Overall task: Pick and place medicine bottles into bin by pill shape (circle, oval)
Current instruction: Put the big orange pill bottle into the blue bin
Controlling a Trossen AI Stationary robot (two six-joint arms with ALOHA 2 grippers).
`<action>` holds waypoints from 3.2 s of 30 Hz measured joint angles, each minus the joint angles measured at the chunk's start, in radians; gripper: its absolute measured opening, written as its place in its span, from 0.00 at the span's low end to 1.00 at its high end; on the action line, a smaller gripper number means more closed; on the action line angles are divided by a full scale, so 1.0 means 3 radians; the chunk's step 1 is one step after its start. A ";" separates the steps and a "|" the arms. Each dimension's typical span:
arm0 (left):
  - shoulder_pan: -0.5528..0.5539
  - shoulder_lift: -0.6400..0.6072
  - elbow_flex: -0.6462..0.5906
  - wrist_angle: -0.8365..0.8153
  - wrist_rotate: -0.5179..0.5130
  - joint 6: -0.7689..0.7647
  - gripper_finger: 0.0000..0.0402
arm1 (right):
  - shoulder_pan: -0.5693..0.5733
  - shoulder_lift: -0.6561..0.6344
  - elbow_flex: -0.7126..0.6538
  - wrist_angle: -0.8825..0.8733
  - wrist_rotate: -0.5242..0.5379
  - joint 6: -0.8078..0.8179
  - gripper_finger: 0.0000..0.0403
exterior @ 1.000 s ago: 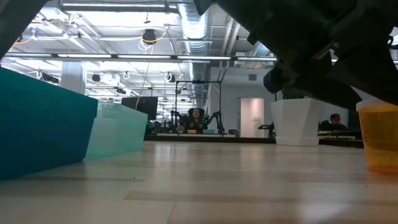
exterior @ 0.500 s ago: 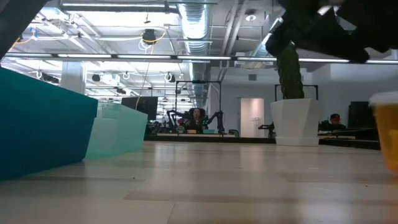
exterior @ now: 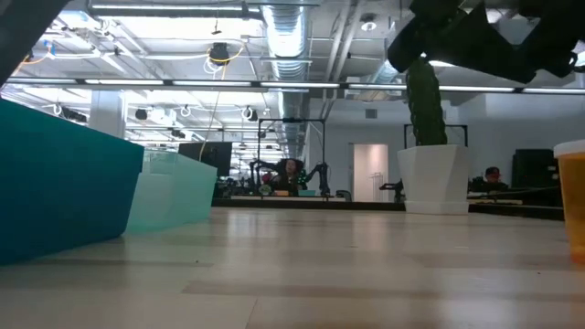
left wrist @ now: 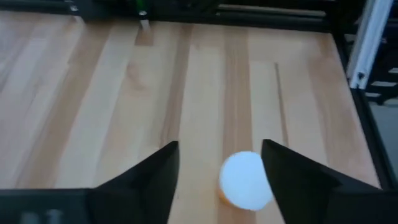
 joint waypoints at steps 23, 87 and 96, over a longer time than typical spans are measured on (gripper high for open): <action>-0.0090 0.0135 -0.0495 0.0966 -0.0007 0.0225 0.84 | 0.0000 -0.0001 0.0000 -0.0004 -0.0004 -0.0098 0.43; -0.0280 0.0248 0.0423 -0.0409 -0.0477 -0.0712 0.52 | 0.0001 0.0000 -0.0001 -0.0098 -0.0006 -0.0122 0.43; -0.0774 -0.0277 0.0257 -0.1688 -0.1326 -0.1902 0.53 | -0.0001 -0.0001 0.0000 -0.0083 -0.0005 -0.0121 0.43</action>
